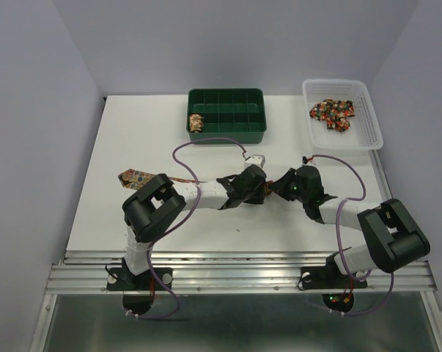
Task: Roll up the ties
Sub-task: Roll the tie
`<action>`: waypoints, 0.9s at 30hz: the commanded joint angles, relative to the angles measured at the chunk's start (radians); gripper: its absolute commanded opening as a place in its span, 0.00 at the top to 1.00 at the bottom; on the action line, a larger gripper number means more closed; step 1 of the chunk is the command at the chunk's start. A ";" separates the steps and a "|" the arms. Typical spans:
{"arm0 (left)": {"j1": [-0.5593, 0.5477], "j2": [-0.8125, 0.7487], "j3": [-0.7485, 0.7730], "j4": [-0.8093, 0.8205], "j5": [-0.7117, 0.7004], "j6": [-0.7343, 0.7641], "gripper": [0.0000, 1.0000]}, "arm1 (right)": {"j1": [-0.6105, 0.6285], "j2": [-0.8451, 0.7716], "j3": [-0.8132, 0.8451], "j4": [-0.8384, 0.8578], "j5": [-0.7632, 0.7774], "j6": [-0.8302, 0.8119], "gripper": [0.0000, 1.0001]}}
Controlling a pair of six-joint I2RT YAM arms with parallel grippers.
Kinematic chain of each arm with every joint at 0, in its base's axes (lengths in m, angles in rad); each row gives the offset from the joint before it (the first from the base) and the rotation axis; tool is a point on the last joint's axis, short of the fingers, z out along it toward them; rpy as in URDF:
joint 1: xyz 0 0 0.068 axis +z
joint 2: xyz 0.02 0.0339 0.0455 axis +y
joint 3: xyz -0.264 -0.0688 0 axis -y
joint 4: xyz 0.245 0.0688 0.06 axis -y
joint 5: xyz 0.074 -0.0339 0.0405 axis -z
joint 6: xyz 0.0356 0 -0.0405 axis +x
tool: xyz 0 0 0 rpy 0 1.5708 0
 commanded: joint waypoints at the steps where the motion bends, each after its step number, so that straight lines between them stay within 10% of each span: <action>1: -0.014 -0.031 0.005 -0.020 -0.014 -0.010 0.47 | 0.002 -0.006 -0.006 0.063 0.018 0.021 0.99; 27: -0.054 0.054 0.133 -0.128 -0.211 0.109 0.52 | 0.002 0.014 0.001 0.061 -0.017 0.013 0.99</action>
